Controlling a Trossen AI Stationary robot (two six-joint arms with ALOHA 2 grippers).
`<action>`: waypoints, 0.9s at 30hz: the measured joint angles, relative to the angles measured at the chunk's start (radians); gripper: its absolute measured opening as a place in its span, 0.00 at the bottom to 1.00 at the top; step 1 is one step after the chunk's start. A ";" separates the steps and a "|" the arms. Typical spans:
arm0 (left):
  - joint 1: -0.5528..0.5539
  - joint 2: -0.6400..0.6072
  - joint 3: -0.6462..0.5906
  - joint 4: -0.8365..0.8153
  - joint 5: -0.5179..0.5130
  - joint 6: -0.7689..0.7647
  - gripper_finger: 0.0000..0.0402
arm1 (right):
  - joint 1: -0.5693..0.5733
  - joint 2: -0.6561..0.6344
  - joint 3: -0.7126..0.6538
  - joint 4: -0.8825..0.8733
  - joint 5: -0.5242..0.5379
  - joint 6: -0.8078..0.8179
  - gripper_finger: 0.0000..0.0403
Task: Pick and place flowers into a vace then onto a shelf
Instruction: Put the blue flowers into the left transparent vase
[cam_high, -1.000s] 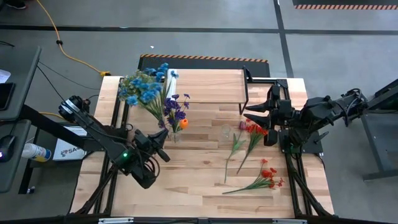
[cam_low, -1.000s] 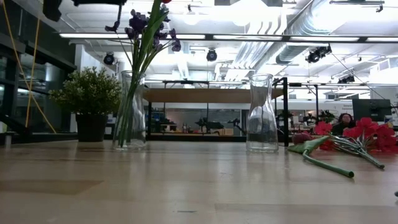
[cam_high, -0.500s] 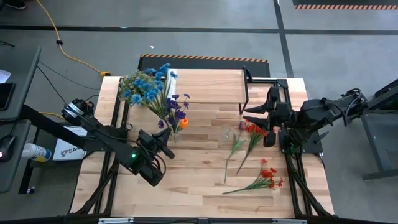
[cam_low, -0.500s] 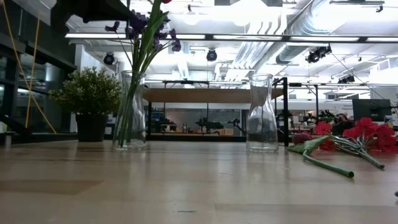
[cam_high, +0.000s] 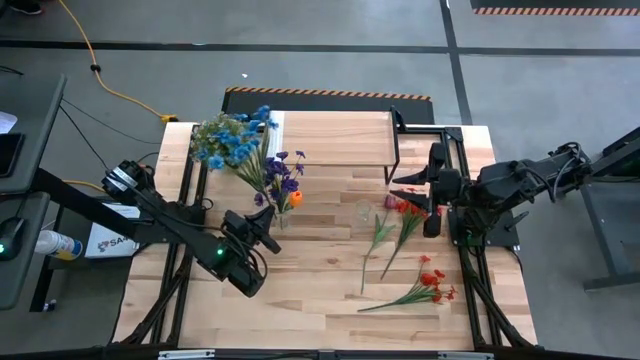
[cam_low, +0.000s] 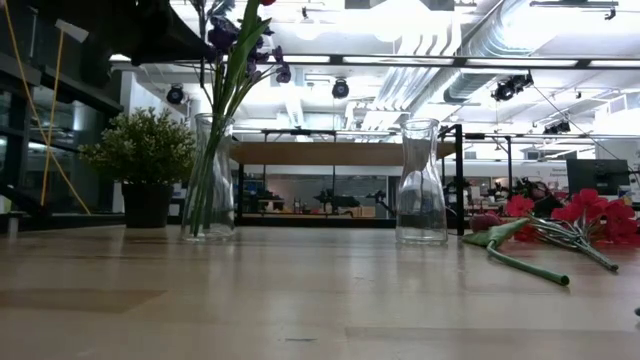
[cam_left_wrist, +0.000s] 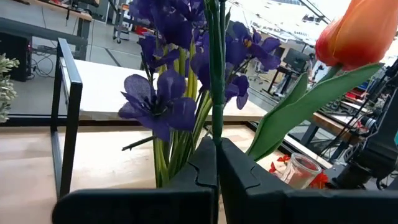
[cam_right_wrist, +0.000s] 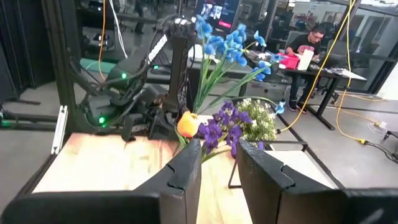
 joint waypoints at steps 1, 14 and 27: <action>0.000 -0.001 0.000 0.004 -0.001 0.000 0.08 | 0.000 0.000 0.000 -0.002 0.000 0.000 0.23; 0.063 0.023 0.000 0.021 -0.002 0.029 0.08 | 0.000 0.000 0.000 -0.025 -0.004 -0.026 0.23; 0.078 0.077 0.001 0.023 0.000 0.018 0.08 | 0.000 0.000 0.000 -0.029 -0.003 -0.060 0.23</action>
